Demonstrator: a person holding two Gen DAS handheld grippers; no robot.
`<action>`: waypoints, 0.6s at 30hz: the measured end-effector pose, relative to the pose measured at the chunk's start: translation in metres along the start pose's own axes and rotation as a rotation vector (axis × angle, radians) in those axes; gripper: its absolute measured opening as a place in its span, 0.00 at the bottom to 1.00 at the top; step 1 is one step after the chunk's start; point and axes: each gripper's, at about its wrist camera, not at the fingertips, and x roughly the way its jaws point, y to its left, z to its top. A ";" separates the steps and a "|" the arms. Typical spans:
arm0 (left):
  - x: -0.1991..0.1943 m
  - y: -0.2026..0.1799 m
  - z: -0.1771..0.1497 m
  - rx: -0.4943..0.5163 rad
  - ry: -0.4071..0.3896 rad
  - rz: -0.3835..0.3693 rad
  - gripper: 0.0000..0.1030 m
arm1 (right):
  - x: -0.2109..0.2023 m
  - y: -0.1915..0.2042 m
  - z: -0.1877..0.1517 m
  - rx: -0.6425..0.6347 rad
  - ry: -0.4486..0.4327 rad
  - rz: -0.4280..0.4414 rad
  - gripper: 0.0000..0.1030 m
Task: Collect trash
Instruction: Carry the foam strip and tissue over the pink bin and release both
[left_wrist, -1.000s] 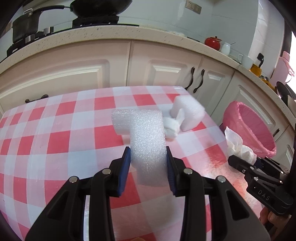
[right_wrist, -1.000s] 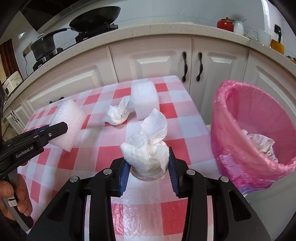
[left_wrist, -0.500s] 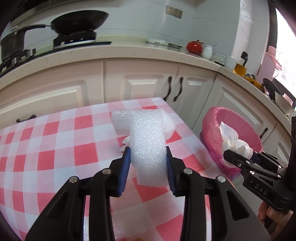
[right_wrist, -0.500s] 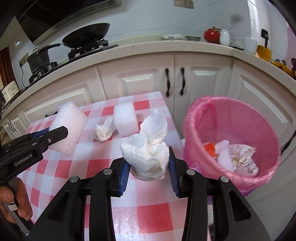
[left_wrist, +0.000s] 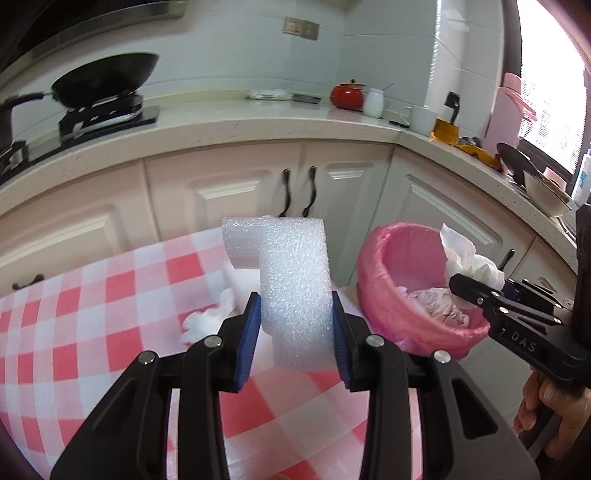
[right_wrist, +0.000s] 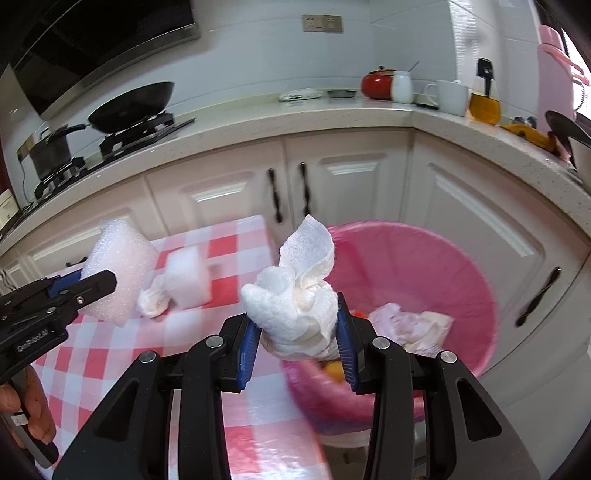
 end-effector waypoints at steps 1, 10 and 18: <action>0.001 -0.007 0.004 0.013 -0.004 -0.006 0.34 | 0.000 -0.005 0.002 0.001 -0.002 -0.006 0.36; 0.018 -0.057 0.029 0.084 -0.014 -0.061 0.34 | 0.000 -0.056 0.016 0.028 -0.023 -0.064 0.36; 0.040 -0.098 0.043 0.139 -0.007 -0.104 0.34 | 0.006 -0.088 0.023 0.052 -0.028 -0.082 0.36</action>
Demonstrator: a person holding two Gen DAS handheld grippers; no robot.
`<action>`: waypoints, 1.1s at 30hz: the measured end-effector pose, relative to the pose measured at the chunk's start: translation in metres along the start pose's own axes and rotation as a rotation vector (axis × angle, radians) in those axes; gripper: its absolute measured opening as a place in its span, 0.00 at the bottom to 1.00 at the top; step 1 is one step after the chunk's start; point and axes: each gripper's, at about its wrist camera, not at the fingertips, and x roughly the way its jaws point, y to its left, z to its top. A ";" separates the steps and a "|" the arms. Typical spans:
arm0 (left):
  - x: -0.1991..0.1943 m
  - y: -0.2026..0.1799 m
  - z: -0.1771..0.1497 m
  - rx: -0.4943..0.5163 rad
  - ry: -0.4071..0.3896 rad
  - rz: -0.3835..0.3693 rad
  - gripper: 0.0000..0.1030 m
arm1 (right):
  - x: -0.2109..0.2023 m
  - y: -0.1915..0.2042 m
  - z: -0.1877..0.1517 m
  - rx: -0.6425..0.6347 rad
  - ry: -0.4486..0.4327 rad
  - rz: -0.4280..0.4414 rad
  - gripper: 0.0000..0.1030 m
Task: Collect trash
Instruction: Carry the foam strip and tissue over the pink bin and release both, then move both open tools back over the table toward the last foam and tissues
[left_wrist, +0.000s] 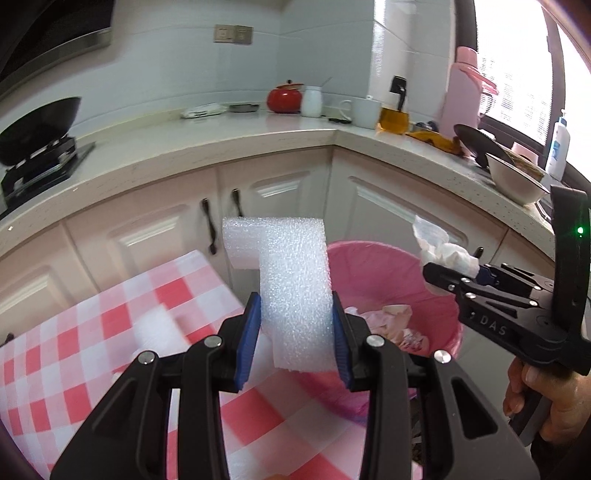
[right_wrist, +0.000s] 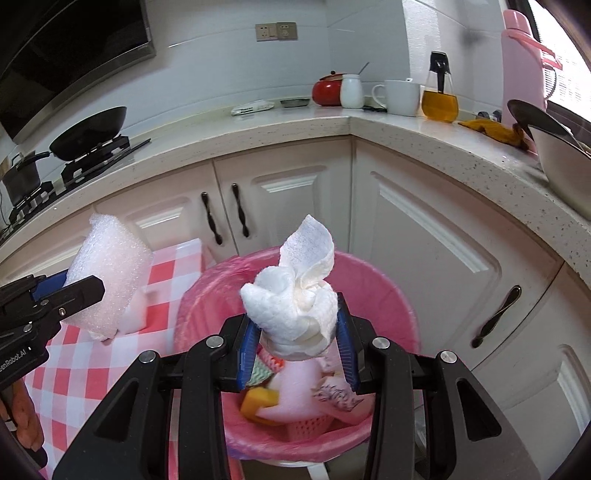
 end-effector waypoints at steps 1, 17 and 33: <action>0.005 -0.005 0.003 0.007 0.001 -0.008 0.34 | 0.002 -0.004 0.001 0.004 0.001 -0.001 0.36; 0.052 -0.047 0.020 0.050 0.037 -0.096 0.35 | 0.010 -0.034 0.008 0.030 -0.011 -0.042 0.40; 0.046 -0.026 0.011 -0.001 0.035 -0.051 0.50 | 0.008 -0.035 0.002 0.042 -0.013 -0.068 0.54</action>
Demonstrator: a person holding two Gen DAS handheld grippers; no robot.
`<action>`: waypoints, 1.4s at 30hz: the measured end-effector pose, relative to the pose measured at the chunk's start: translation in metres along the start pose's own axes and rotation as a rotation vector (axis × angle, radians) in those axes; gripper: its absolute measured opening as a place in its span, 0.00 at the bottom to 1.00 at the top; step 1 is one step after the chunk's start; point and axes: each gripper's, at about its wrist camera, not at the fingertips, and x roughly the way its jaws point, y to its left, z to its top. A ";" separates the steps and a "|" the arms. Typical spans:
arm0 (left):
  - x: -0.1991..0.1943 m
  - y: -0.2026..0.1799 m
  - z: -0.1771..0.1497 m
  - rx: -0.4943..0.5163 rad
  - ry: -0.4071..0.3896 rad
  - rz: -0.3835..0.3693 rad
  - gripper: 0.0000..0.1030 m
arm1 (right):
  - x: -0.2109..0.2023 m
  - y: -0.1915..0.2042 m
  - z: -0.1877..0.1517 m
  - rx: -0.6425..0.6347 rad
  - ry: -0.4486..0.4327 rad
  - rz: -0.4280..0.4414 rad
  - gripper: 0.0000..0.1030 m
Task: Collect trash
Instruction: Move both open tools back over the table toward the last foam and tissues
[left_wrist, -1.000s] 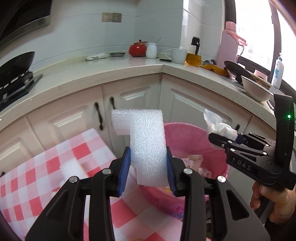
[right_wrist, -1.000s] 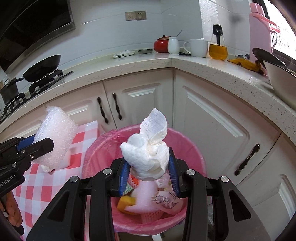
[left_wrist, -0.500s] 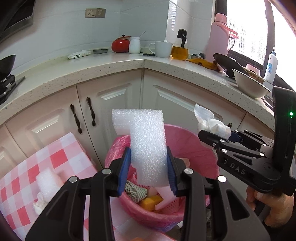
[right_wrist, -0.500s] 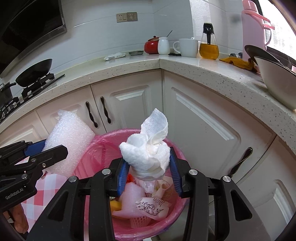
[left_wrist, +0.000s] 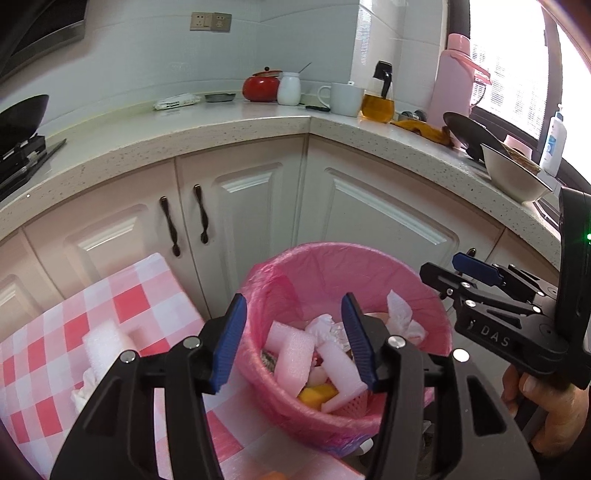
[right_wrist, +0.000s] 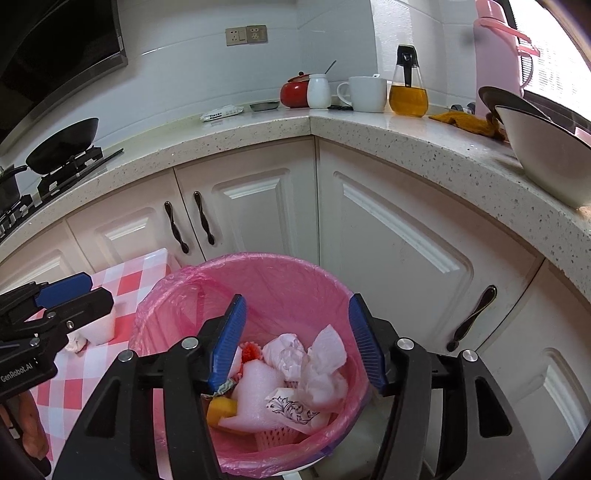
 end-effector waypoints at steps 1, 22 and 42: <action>-0.002 0.003 -0.001 -0.007 -0.003 0.004 0.50 | -0.001 0.001 -0.001 0.001 0.000 0.002 0.54; -0.067 0.099 -0.041 -0.136 -0.043 0.135 0.50 | -0.031 0.062 -0.013 -0.031 -0.035 0.061 0.62; -0.092 0.183 -0.100 -0.242 0.009 0.224 0.50 | -0.029 0.158 -0.026 -0.124 0.003 0.179 0.67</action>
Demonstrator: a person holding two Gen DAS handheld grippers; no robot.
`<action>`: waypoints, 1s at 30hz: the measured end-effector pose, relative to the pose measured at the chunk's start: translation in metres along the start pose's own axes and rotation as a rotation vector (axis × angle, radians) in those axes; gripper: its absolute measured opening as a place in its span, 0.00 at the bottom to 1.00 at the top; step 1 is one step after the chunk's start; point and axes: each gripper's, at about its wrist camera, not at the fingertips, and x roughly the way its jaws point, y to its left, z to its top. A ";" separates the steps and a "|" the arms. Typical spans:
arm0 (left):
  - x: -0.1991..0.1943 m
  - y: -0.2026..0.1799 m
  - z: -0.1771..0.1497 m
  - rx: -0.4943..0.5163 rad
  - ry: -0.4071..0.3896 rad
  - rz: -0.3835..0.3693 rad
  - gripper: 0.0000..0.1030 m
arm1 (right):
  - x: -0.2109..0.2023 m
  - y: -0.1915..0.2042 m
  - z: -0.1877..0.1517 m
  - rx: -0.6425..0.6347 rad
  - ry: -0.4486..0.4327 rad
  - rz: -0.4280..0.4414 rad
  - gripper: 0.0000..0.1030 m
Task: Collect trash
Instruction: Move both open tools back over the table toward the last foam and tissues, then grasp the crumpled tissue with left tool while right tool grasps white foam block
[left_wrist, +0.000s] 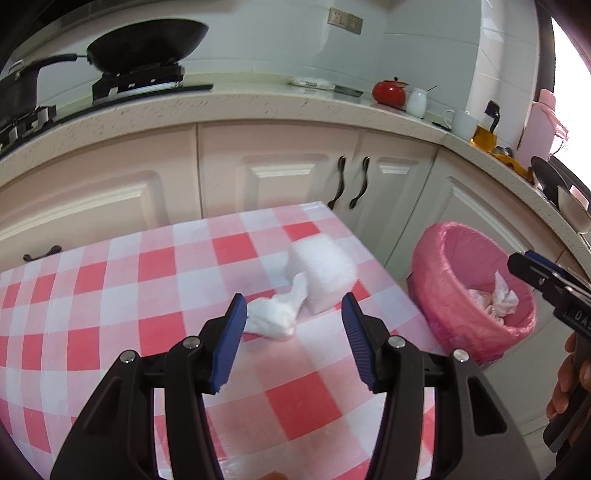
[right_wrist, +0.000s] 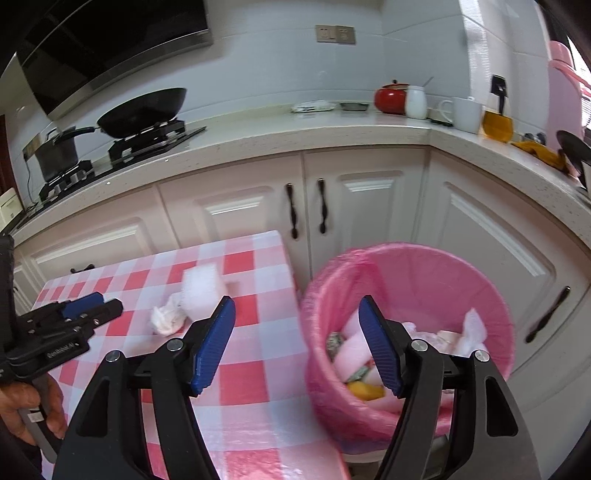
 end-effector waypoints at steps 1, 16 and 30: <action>0.002 0.004 -0.002 -0.004 0.009 0.004 0.50 | 0.002 0.005 0.000 -0.006 0.003 0.005 0.68; 0.054 0.019 -0.012 0.001 0.102 -0.022 0.53 | 0.036 0.045 0.000 -0.045 0.055 0.042 0.68; 0.106 0.032 -0.008 -0.009 0.196 -0.044 0.34 | 0.067 0.067 0.006 -0.083 0.096 0.056 0.68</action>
